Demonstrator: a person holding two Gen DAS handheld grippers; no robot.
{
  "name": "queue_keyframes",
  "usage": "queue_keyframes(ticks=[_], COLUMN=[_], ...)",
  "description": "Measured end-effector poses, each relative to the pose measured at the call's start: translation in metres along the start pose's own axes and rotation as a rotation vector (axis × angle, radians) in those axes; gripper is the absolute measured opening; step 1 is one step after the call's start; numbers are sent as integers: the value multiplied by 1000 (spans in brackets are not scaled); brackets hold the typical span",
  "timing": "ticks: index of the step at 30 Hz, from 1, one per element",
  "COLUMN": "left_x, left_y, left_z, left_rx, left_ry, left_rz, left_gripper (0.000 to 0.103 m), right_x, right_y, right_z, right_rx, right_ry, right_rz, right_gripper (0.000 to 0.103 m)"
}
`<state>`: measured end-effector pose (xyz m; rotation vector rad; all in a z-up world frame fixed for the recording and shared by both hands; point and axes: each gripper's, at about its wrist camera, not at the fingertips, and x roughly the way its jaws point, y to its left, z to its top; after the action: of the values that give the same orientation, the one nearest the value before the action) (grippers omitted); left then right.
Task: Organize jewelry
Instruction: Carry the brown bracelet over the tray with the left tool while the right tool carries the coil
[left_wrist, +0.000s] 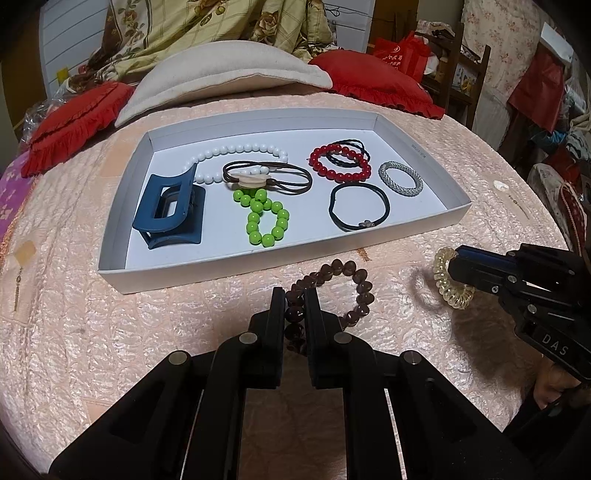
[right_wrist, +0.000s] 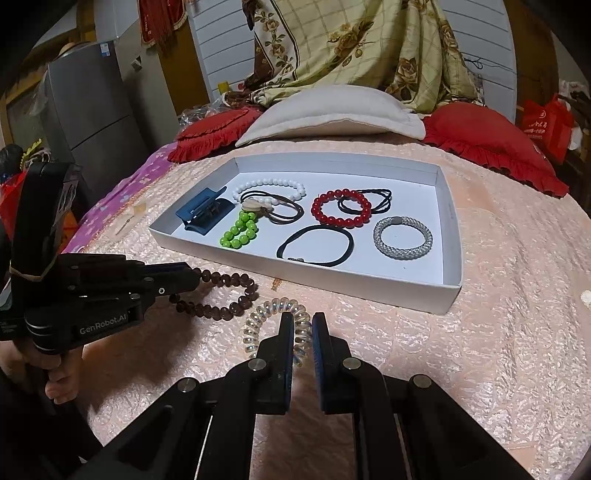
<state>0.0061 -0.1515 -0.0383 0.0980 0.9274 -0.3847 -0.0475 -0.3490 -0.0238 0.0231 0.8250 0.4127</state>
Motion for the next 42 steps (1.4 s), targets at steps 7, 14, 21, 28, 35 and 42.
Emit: queue_keyframes(ticks=[7,14,21,28,35,42], left_x=[1,1,1,-6,-37,-76], left_y=[0,0,0,-2,-13,-19], left_z=[0,-1,-2,-1,11,42], left_rx=[1,3,4,9,34,30], left_ry=[1,3,2,-7,-57,-144], left_rz=[1,2,3,-9,-50,-75], left_gripper=[8,8,8,8,8,8], right_x=[1,1,1,-1,-10,-23], right_y=[0,0,0,-1,-2,-6], right_z=[0,0,0,1,7,17], right_rx=[3,2,3,11,24,39], right_ry=[3,4,4,3,-21,-54], right_rz=[-1,-3,-8,-13,-13,0], right_gripper=[9,9,9,9,9,9])
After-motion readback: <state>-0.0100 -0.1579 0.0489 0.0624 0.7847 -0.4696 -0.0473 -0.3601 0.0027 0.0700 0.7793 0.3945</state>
